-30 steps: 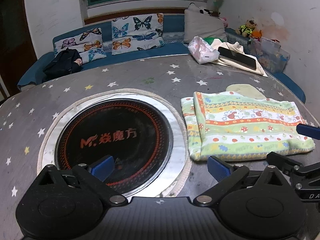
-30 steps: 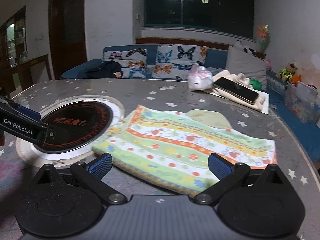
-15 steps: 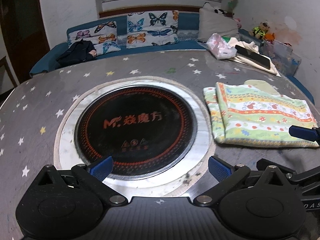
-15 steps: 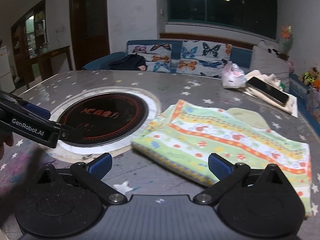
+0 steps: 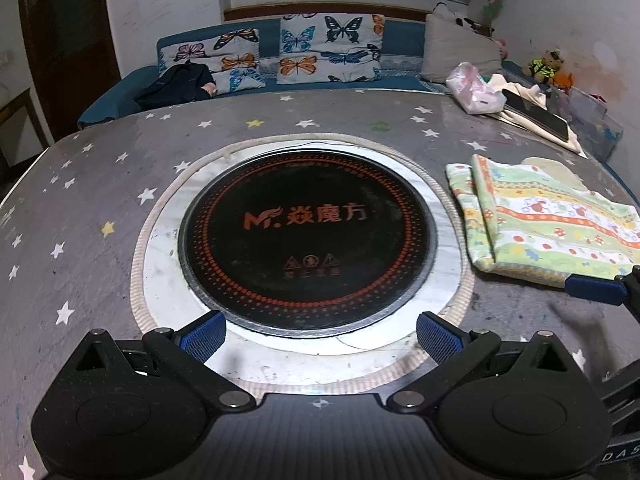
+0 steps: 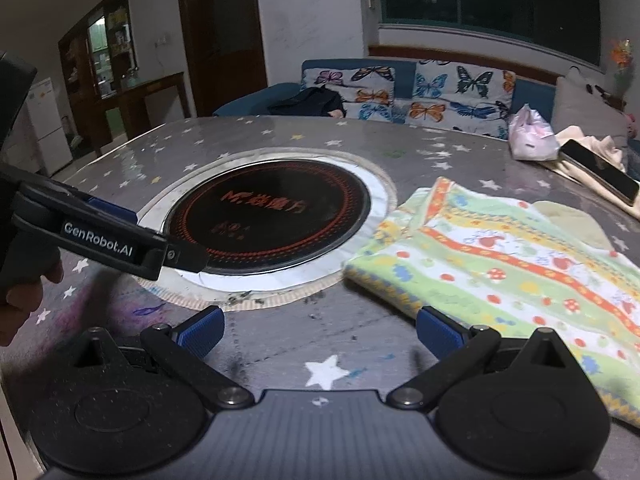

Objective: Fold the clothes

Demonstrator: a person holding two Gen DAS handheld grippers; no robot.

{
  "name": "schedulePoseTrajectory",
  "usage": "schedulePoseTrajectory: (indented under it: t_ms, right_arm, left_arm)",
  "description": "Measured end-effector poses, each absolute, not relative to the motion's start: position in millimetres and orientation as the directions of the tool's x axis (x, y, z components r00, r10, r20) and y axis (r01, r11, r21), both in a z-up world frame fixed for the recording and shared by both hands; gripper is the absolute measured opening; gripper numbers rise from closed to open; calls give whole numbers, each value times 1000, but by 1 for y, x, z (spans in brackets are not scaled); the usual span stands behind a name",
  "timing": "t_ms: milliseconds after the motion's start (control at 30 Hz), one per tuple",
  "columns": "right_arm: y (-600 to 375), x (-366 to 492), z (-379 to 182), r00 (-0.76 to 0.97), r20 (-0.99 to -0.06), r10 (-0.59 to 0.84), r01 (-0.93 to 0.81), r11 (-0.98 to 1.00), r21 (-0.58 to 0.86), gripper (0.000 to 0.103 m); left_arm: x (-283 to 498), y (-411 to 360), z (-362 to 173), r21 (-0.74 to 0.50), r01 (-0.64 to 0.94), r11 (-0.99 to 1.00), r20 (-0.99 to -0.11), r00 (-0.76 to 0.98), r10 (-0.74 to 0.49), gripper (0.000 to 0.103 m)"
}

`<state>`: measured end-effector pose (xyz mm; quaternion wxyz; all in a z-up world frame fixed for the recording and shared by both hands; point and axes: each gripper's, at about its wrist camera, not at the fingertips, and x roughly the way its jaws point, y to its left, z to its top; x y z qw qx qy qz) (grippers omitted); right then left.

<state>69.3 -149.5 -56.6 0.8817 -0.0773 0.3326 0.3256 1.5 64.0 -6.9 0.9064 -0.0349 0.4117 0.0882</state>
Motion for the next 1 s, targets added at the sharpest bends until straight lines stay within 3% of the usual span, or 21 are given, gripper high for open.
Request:
schedulePoseTrajectory:
  t_ms: [367,1000]
  right_arm:
    - [-141,92,-74,546,-677,493,-610,788,83,103]
    - [-119,128,-81,607,-656,449,-559,828,49,103]
  left_arm:
    - [6,81,-15,7,-233,973,-763,628,156,103]
    - [13,104,-33,11,-308,951,-757,620,209,103]
